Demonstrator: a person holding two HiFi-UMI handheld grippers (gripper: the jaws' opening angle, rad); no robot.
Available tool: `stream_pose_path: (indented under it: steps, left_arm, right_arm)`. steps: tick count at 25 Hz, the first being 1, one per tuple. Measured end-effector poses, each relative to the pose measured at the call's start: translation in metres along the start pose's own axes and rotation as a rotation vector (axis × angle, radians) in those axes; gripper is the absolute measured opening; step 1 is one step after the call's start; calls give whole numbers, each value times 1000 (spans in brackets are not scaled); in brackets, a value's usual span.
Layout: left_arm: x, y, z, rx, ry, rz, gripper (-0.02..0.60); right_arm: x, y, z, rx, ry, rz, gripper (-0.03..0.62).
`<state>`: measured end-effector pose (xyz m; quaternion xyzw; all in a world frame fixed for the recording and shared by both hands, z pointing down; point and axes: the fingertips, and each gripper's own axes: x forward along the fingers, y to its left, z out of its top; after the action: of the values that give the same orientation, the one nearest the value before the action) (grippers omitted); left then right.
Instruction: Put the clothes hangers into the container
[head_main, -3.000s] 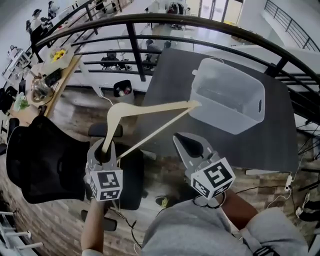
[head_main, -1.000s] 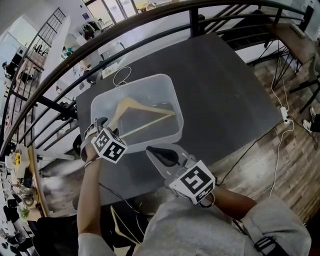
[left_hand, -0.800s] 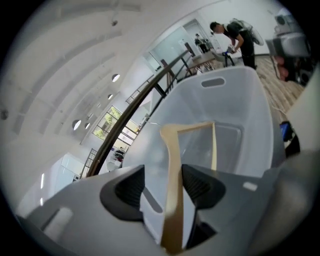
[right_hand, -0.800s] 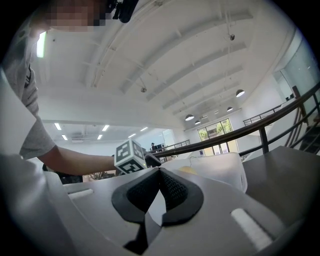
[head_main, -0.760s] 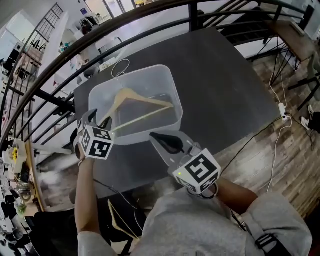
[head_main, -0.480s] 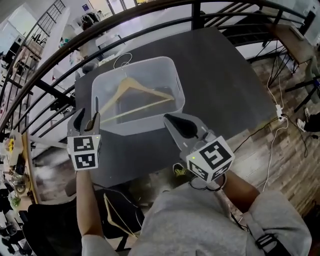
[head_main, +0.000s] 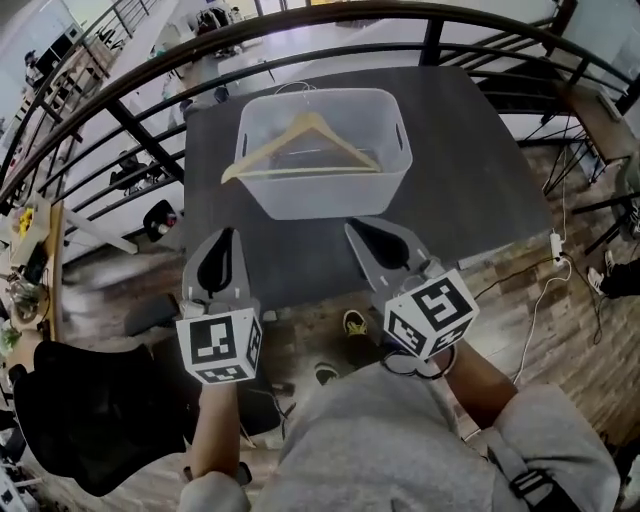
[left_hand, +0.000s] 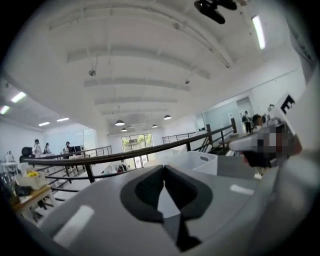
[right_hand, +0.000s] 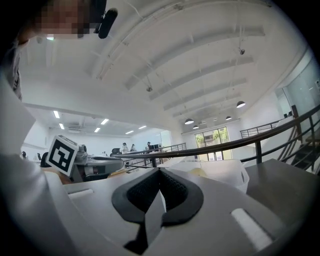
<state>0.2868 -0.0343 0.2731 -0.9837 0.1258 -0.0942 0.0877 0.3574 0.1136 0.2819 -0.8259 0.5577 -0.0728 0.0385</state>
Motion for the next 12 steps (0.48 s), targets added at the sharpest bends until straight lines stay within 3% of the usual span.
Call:
stream_pose_path:
  steps: [6,12]
  left_arm:
    - [-77,-12,-47,-128,31,-49,11]
    - [-117,-1,-66,-215,27,-2,9]
  right_arm:
    - [-9,74,-21,-35,38,28,0]
    - [-15,113,-35,-63,63,60,0]
